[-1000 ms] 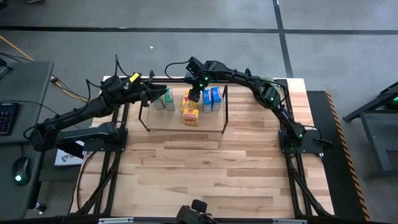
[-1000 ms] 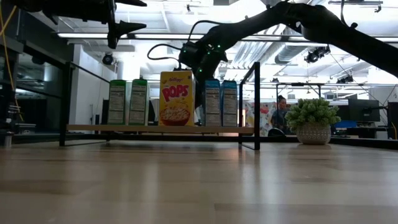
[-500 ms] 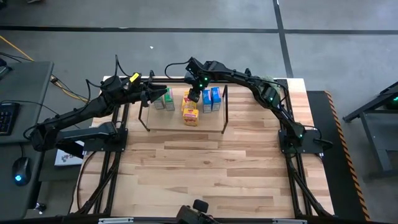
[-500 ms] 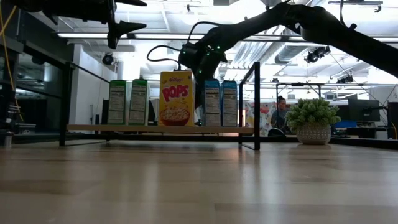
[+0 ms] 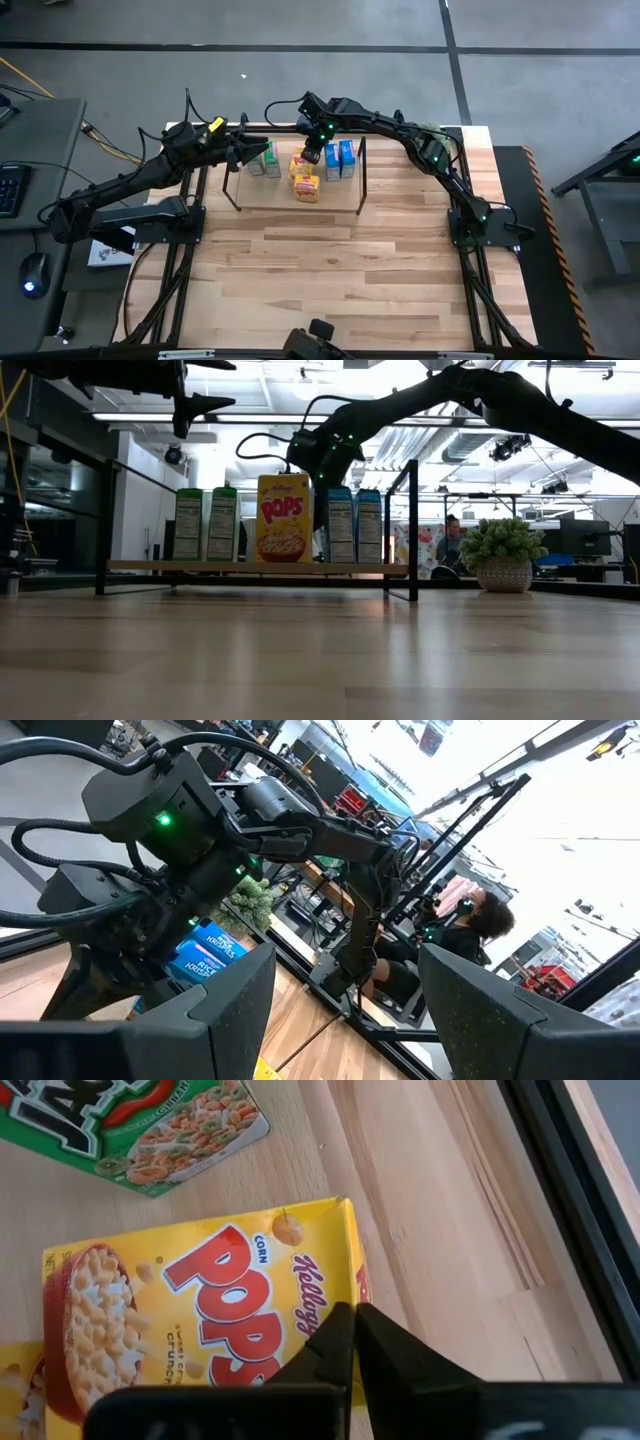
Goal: Stack cereal on shelf
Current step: Adjust the yellow cereal box on the shelf
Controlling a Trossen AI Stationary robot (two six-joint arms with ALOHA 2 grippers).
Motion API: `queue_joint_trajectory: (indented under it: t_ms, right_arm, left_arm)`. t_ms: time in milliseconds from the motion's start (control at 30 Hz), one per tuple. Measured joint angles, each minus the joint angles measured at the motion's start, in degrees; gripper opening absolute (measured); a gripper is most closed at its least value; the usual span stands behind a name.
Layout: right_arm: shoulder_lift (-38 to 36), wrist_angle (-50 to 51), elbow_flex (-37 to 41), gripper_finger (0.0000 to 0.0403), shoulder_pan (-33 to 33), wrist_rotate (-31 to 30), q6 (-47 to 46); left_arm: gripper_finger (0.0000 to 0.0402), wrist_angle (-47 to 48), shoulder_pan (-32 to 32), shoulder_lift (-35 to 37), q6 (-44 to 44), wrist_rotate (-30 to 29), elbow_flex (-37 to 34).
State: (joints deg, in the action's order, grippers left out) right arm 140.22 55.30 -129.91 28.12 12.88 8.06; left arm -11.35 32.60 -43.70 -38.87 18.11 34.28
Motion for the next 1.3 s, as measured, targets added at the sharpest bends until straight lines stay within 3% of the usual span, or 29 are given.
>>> queue_joint_trajectory:
  t_ms: [833, 1300]
  right_arm:
    - [-10.2, 0.0, 0.2, 0.0, -1.5, 1.7, 3.9]
    - [-12.2, -0.2, 0.2, 0.0, -9.9, -22.2, 12.5]
  left_arm:
    - [0.0236, 0.0, 0.0, 0.0, 0.1, 0.0, 0.0]
    - [0.0236, 0.0, 0.0, 0.0, 2.7, -0.1, 0.0]
